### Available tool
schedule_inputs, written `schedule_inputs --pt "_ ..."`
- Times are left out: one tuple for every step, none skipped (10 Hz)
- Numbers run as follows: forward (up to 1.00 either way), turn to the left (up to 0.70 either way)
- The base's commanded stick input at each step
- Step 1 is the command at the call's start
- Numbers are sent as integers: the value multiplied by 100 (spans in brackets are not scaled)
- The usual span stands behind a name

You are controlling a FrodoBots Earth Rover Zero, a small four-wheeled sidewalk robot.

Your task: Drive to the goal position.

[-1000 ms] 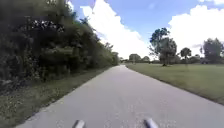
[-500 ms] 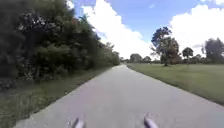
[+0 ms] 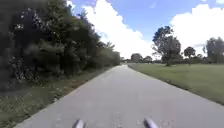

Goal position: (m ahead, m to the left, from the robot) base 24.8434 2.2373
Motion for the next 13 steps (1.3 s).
schedule_inputs --pt "70 -33" --pt "70 -33" --pt "70 -22" --pt "70 -3" --pt "70 2" --pt "70 2" --pt "70 2" --pt "70 2" --pt "70 2" --pt "70 2" --pt "70 2" --pt "70 2" --pt "70 2"
